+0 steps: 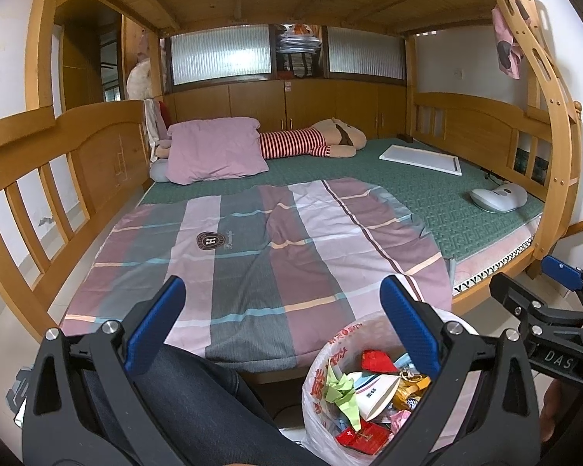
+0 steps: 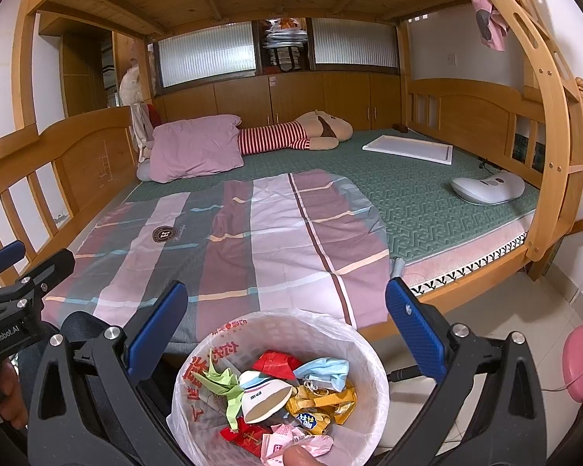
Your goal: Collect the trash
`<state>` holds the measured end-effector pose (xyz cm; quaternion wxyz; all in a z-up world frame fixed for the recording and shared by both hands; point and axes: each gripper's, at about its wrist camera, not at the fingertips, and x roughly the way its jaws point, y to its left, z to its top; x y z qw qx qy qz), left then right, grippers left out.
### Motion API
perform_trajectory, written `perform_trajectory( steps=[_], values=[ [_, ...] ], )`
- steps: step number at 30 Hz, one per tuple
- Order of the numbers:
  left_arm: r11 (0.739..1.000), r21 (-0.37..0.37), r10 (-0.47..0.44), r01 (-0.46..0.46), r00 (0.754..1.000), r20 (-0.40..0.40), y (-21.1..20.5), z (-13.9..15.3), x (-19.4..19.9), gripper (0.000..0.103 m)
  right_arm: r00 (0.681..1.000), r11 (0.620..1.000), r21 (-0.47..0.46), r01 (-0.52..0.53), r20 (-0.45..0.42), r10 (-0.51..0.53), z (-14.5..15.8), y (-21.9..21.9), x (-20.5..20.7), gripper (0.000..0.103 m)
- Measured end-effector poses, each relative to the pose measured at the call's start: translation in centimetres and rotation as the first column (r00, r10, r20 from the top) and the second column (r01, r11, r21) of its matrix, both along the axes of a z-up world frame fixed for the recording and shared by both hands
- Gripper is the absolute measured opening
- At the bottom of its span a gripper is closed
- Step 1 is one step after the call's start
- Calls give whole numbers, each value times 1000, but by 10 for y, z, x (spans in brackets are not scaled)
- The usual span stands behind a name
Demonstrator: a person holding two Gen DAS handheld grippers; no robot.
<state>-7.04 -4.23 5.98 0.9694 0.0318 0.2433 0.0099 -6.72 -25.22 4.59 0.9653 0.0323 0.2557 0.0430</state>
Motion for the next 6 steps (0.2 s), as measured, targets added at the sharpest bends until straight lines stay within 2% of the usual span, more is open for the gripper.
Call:
perform_trajectory(
  steps=[4, 6],
  values=[
    [1000, -8, -6, 6, 1000, -6, 9, -4, 15, 100, 1000, 1000, 22, -5, -2, 5, -8, -5, 7, 100],
    [1000, 15, 4, -3, 1000, -2, 19, -6, 35, 100, 999, 998, 57, -22, -46, 25, -16, -5, 29, 100]
  ],
)
